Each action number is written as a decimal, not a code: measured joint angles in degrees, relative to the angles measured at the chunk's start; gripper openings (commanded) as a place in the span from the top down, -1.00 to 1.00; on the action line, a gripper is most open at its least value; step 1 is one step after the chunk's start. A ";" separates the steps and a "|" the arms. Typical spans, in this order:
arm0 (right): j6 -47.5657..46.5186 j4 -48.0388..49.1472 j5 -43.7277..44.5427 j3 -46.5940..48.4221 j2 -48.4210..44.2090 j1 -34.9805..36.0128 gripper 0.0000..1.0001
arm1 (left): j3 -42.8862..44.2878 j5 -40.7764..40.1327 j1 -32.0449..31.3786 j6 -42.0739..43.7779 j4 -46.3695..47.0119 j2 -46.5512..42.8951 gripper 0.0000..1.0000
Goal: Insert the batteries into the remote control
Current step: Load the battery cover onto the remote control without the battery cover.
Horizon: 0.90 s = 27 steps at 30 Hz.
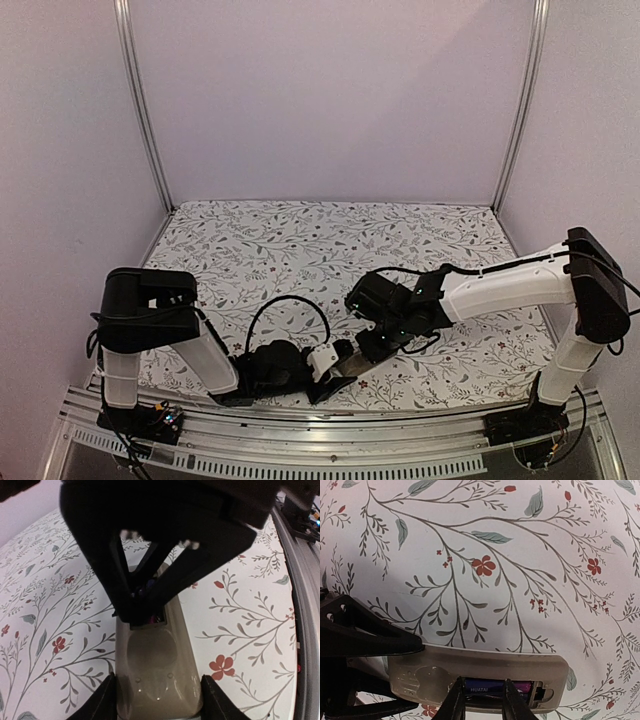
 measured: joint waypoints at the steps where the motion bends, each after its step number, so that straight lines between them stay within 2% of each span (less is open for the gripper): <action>1: -0.11 -0.02 0.07 0.00 0.00 0.00 0.52 | 0.00 0.00 0.02 -0.02 0.00 0.00 0.06; 27: -1.25 1.18 2.16 -3.19 -0.81 -0.31 0.65 | -0.15 -0.02 0.02 -0.02 0.20 0.00 0.06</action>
